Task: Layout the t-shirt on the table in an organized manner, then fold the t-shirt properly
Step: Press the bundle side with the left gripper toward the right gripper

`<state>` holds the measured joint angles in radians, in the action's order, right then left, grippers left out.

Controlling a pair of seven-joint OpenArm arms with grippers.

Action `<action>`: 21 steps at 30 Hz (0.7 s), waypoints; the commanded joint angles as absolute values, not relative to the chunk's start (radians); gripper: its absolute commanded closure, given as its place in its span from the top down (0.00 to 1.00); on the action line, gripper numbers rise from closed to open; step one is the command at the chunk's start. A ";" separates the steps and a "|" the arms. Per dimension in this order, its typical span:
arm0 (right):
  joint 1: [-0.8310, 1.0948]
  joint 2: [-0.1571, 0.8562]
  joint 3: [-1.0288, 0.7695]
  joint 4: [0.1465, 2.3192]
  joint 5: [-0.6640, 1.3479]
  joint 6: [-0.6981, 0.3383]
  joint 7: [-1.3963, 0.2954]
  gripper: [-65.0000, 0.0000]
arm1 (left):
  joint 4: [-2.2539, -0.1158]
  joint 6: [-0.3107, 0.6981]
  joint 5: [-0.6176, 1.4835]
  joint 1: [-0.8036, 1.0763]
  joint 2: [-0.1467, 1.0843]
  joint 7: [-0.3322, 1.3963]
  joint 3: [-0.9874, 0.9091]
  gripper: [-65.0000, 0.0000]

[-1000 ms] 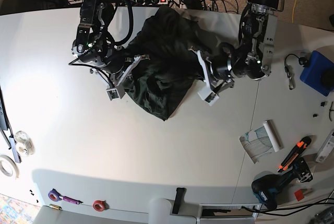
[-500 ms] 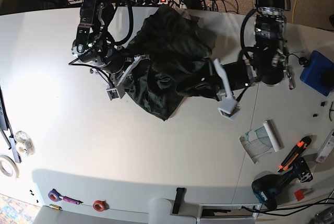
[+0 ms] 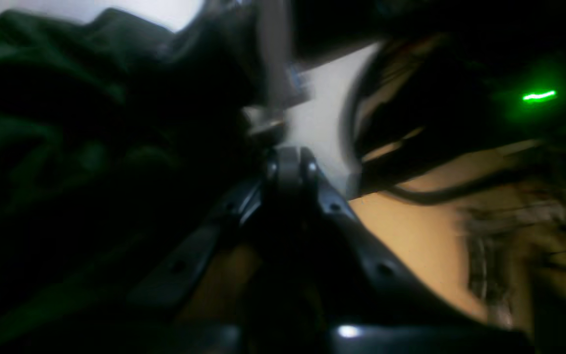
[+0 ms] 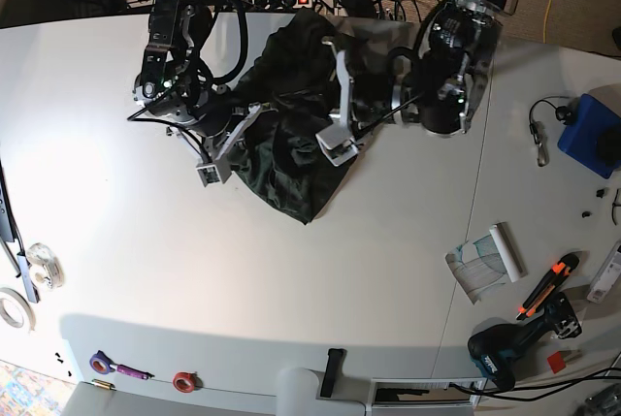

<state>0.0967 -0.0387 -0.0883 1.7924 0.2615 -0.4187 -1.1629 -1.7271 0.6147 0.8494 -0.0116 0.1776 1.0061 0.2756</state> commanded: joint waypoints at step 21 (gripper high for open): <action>0.089 -0.039 -0.087 1.803 0.260 -0.425 -1.171 0.00 | -1.744 0.199 0.161 -0.088 0.145 0.829 0.403 0.00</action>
